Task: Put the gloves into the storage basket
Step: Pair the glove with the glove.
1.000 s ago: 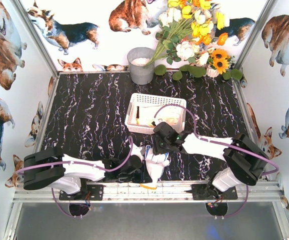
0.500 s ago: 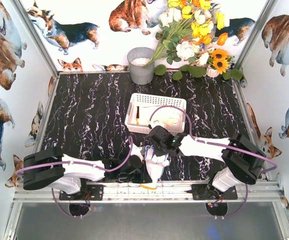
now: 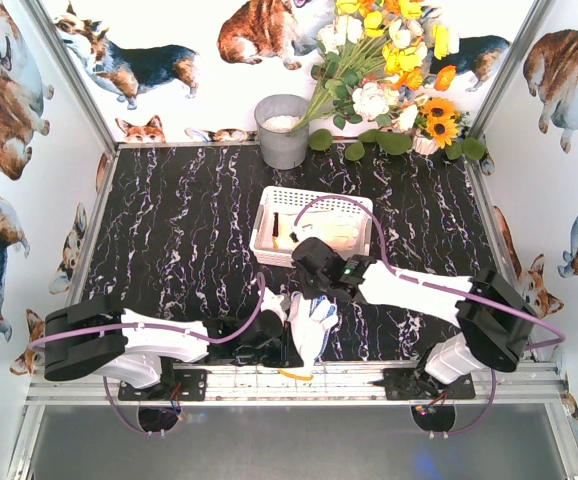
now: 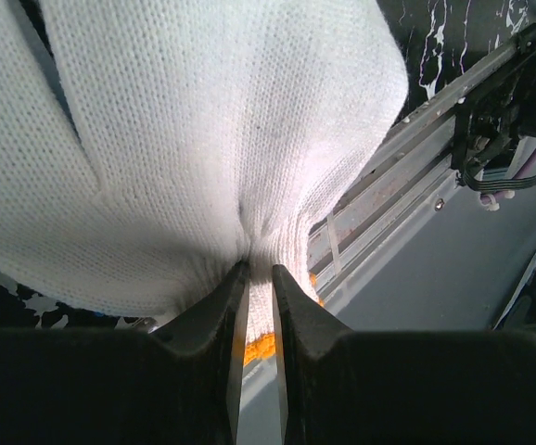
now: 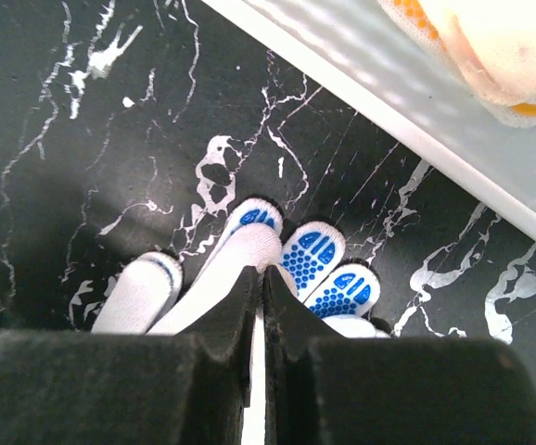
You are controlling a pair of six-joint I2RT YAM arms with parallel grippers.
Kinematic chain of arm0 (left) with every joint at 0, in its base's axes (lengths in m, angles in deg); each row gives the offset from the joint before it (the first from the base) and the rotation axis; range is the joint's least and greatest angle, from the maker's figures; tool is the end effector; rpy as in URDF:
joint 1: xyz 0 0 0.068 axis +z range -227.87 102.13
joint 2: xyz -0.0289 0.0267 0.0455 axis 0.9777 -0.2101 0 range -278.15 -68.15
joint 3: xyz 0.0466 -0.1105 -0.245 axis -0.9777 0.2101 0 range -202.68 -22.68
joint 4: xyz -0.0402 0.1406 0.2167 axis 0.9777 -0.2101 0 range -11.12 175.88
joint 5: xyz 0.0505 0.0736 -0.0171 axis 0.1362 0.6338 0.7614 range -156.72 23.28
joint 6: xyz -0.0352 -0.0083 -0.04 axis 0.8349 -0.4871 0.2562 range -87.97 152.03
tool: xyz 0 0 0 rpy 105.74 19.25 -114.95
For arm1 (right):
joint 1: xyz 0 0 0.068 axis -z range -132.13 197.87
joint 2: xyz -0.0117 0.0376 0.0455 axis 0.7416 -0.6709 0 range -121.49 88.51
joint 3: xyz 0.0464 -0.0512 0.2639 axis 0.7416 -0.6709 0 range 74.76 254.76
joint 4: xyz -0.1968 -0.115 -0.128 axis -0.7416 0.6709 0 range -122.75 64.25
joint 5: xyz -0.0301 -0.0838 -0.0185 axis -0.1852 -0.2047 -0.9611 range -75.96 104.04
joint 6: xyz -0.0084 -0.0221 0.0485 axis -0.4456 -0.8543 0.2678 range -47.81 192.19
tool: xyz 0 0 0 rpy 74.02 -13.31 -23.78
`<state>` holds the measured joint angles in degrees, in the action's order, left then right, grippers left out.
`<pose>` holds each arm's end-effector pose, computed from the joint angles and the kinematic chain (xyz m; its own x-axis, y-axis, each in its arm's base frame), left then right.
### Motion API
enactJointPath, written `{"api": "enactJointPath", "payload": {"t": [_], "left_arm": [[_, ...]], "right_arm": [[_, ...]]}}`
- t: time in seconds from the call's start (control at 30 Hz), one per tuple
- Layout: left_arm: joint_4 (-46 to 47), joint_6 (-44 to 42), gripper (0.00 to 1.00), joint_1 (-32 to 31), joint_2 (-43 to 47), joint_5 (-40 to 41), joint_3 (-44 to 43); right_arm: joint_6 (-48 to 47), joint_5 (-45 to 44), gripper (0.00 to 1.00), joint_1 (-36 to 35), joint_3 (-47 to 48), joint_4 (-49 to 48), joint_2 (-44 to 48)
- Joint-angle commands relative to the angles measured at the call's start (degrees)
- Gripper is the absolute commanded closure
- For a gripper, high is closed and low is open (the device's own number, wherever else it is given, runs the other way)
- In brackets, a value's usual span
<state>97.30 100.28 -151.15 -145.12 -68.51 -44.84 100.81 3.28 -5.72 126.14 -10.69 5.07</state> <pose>0.0652 -0.2209 0.1298 -0.9684 -0.0032 -0.2494 0.1735 0.7097 -0.6828 0.1794 0.2321 0.2083 -0.7698 -0.2508 -0.5870 -0.4066 0.9015 0.1480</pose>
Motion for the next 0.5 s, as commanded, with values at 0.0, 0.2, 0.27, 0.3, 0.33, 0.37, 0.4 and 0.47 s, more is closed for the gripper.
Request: {"api": "enactJointPath", "payload": {"t": [0.0,0.2,0.27,0.3,0.33,0.37,0.4,0.47], "left_arm": [[-4.7,-1.3,0.88,-0.9,-1.1,-1.6,0.3],[-4.8,-0.6,0.89,-1.6,-1.4,-1.2,0.0],[-4.8,-0.3,0.89,-1.8,-1.4,-1.0,0.2],[-4.6,0.0,0.89,-1.8,-1.4,-1.0,0.4],[-4.2,0.1,0.89,-1.8,-1.3,-1.1,0.5],[-3.8,0.4,0.89,-1.9,-1.2,-1.0,0.7],[-3.7,0.5,0.89,-1.9,-1.1,-1.1,0.8],[-3.9,0.6,0.89,-1.9,-0.7,-0.9,0.7]], "right_arm": [[0.8,-2.4,1.00,-0.2,2.5,-4.1,-2.5],[0.6,-2.2,0.95,-0.1,3.8,-4.1,-2.3],[0.4,-1.9,0.84,-0.1,3.8,-3.9,-0.8],[0.4,-1.6,0.75,-0.2,3.7,-3.8,0.4],[0.4,-1.3,0.72,-0.1,3.4,-3.6,1.5],[0.6,-1.0,0.66,-0.1,3.2,-3.5,2.7],[0.9,-0.6,0.63,-0.1,2.8,-3.5,3.9],[3.1,-0.7,0.59,-0.1,1.9,-2.5,6.9]]}}
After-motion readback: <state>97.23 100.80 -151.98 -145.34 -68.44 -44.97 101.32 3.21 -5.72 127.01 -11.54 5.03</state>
